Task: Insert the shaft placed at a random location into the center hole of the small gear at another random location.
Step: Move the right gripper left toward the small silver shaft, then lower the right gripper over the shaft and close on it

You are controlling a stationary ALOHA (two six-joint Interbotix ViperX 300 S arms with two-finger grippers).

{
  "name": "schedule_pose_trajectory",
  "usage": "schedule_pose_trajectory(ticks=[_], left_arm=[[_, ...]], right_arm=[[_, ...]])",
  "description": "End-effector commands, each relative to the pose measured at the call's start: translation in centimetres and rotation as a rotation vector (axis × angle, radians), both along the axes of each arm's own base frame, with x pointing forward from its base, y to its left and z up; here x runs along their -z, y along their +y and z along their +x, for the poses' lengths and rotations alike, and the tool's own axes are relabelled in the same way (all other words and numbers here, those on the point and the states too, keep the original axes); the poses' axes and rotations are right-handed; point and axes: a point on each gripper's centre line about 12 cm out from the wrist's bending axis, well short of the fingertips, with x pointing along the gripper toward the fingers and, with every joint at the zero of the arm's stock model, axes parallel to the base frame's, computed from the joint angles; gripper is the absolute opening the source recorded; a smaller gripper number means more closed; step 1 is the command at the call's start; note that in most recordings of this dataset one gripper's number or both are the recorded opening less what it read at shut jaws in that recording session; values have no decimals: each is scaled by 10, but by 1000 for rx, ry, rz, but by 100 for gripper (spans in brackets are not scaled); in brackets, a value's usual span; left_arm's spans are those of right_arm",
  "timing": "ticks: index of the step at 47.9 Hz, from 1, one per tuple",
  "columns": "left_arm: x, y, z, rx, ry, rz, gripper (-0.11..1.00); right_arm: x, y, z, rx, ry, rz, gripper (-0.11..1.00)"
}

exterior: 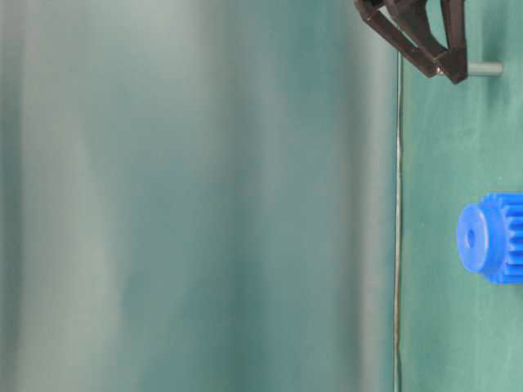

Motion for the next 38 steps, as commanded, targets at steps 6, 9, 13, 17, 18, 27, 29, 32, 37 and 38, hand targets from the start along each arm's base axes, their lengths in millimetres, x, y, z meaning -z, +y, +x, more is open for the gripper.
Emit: schedule_pose_trajectory(ticks=[6,9,13,17,18,27,29,32,37,38], left_arm=[[-7,1,3,-5,-12,4,0],[-7,1,3,-5,-12,3,0],[-7,1,3,-6,-9,1,0],[-7,1,3,-6,-9,0,0],[-6,1,2,-6,-6,0,0],[-6,1,2,-6,-3,-2,0],[-6,1,3,-6,-5,-2,0],[-5,1,2,-6,-2,-2,0],[-6,1,3,-6,-3,-2,0],[-6,1,3,-6,-3,-2,0]], right_arm=[[-7,-3,5,5,-34,-18,86],[-7,-4,5,8,-32,-16,86],[-6,-4,5,17,-31,-12,84],[-7,-5,5,19,-33,-13,70],[-7,-5,5,18,-32,-14,64],[-6,-4,4,14,-25,-15,14],[-6,-4,4,16,-25,-15,13],[-5,-4,4,14,-18,-13,13],[-6,-5,5,15,-20,-13,13],[-6,-4,6,14,-20,-13,13]])
